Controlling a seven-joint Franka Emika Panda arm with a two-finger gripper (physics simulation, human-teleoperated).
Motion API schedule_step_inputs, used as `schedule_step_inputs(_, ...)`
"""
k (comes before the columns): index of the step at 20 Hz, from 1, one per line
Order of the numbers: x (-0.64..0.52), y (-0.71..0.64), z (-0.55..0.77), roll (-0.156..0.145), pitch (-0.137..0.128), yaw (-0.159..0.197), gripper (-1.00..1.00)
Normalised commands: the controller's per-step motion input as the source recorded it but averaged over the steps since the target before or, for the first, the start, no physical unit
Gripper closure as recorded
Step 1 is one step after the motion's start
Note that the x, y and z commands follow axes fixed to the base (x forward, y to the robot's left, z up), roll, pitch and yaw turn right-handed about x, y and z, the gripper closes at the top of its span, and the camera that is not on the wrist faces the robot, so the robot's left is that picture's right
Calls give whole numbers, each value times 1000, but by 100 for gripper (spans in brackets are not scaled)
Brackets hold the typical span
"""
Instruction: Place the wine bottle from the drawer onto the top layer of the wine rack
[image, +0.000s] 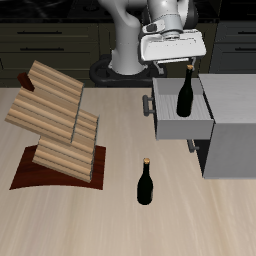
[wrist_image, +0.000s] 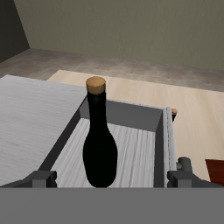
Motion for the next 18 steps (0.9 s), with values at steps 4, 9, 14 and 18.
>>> schedule_step_inputs(4,170,9,-67,2,14,-1,-100)
schedule_step_inputs(9,137,63,-98,20,5,31,-100)
schedule_step_inputs(14,85,54,-3,9,-2,11,-100)
schedule_step_inputs(18,82,23,-27,5,12,-2,-100)
